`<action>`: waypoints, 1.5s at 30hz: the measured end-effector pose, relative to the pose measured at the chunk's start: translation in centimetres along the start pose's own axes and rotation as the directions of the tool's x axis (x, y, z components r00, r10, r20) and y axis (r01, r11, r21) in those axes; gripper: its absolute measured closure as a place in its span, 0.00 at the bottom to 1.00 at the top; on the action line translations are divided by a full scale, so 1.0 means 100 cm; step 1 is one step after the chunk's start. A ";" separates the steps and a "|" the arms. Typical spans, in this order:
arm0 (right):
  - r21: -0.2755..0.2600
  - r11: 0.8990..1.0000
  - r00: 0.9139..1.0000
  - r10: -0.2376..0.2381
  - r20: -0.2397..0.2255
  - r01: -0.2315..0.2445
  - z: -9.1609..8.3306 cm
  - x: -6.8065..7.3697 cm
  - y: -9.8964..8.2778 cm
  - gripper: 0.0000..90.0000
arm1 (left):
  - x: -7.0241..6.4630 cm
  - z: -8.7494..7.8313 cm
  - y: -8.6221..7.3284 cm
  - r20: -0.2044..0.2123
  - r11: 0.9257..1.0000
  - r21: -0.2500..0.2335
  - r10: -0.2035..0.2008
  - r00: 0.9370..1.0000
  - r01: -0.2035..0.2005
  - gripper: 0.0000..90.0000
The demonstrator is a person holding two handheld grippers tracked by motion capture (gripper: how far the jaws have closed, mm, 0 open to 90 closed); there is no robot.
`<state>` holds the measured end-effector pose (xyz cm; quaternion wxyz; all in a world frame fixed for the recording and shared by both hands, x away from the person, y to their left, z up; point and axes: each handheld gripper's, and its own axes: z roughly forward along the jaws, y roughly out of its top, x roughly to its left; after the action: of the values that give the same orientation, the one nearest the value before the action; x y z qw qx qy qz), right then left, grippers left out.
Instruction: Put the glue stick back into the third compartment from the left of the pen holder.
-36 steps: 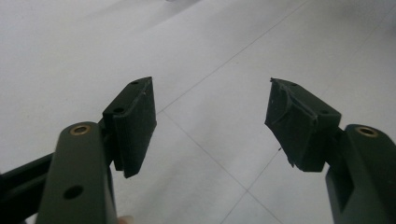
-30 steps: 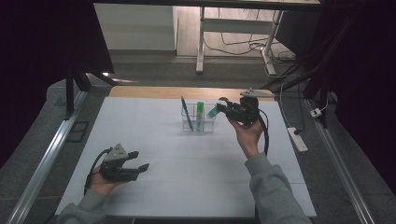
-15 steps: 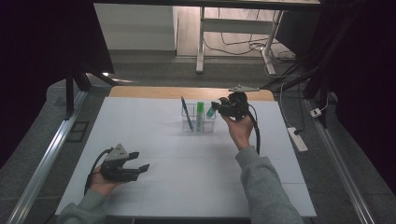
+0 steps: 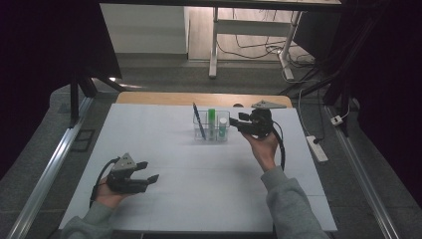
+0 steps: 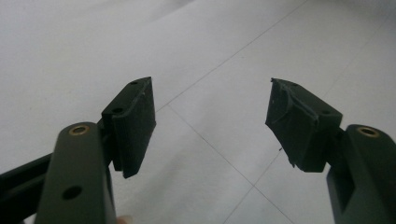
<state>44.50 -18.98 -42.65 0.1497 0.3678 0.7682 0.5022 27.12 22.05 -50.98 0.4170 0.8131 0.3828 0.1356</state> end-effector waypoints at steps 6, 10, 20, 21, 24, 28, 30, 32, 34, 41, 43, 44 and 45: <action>-0.011 1.000 1.000 0.000 -0.024 0.000 -0.019 0.000 -0.015 0.51 | 0.000 0.000 0.000 0.001 1.000 0.000 -0.001 1.000 0.001 0.36; -0.001 1.000 1.000 -0.008 -0.030 0.008 -0.032 0.000 -0.026 0.51 | 0.000 0.000 0.000 0.000 1.000 0.000 -0.002 1.000 0.002 0.36; 0.059 0.998 0.999 -0.024 -0.045 0.026 -0.060 0.006 -0.064 0.50 | 0.001 0.000 0.001 -0.001 1.000 -0.003 -0.007 1.000 0.007 0.36; 0.068 0.997 0.999 -0.023 -0.044 0.026 -0.062 0.006 -0.068 0.49 | 0.002 0.000 0.001 -0.001 1.000 -0.005 -0.009 1.000 0.009 0.36; 0.086 0.996 0.999 -0.027 -0.041 0.030 -0.069 0.008 -0.079 0.49 | 0.002 0.000 0.001 -0.002 1.000 -0.005 -0.010 1.000 0.010 0.36; 0.099 0.995 0.999 -0.025 -0.039 0.029 -0.079 0.008 -0.090 0.49 | 0.002 0.000 0.001 -0.002 1.000 -0.005 -0.011 1.000 0.011 0.36; 0.109 0.993 0.999 -0.035 -0.031 0.038 -0.083 0.008 -0.095 0.49 | 0.002 0.000 0.001 -0.002 1.000 -0.006 -0.012 1.000 0.012 0.36; 0.115 0.993 0.999 -0.036 -0.027 0.039 -0.088 0.008 -0.100 0.49 | 0.003 0.000 0.001 -0.003 1.000 -0.007 -0.013 1.000 0.013 0.36; 0.122 0.992 0.999 -0.036 -0.027 0.039 -0.093 0.008 -0.106 0.48 | 0.003 0.000 0.001 -0.003 1.000 -0.007 -0.013 1.000 0.013 0.36; 0.147 0.988 0.999 -0.044 -0.009 0.045 -0.106 0.005 -0.120 0.48 | 0.003 0.001 0.002 -0.003 1.000 -0.009 -0.014 1.000 0.014 0.36; 0.150 0.988 0.999 -0.039 -0.008 0.040 -0.108 0.003 -0.123 0.48 | 0.003 0.001 0.002 -0.002 1.000 -0.009 -0.014 1.000 0.013 0.36; 0.144 0.989 0.999 -0.037 -0.008 0.038 -0.108 0.002 -0.124 0.48 | 0.003 0.001 0.002 -0.002 1.000 -0.009 -0.013 1.000 0.013 0.36; 0.147 0.988 0.999 -0.038 -0.008 0.039 -0.109 0.002 -0.125 0.48 | 0.003 0.001 0.002 -0.003 1.000 -0.009 -0.012 1.000 0.012 0.36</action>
<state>32.66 -28.89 -48.69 0.1297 0.3617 0.8104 0.4423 27.48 22.16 -50.88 0.4211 0.8087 0.3876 0.1359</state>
